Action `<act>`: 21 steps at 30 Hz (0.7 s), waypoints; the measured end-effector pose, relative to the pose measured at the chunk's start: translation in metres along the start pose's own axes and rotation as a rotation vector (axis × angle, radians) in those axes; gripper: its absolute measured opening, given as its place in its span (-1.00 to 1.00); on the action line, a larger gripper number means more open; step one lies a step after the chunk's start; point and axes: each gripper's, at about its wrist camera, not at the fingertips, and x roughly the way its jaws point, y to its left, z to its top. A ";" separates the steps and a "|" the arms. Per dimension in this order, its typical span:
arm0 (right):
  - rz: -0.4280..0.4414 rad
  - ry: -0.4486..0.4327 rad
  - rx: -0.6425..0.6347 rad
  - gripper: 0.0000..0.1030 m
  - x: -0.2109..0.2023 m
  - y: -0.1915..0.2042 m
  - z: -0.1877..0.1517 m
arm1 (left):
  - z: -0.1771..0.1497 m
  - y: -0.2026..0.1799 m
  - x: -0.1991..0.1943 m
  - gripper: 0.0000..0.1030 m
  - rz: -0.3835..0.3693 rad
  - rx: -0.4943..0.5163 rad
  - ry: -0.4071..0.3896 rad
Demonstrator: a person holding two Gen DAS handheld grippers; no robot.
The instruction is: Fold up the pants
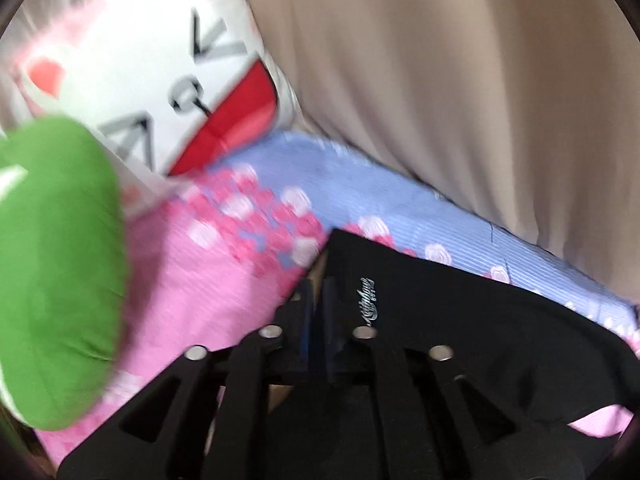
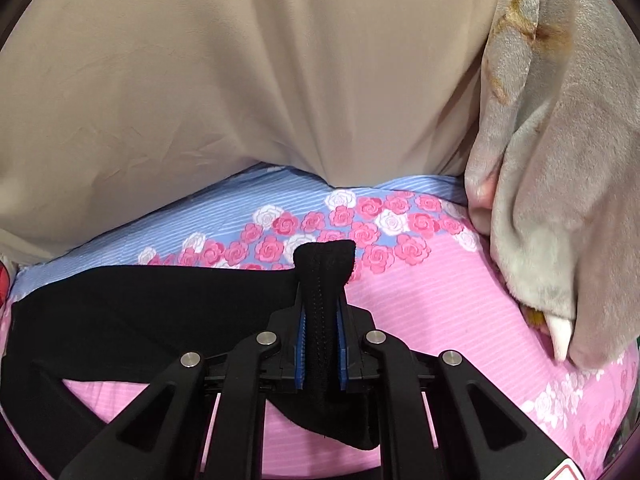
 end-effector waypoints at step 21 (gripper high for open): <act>-0.025 0.006 0.034 -0.79 0.012 0.005 0.001 | 0.026 -0.015 0.043 -0.57 -0.065 0.030 -0.034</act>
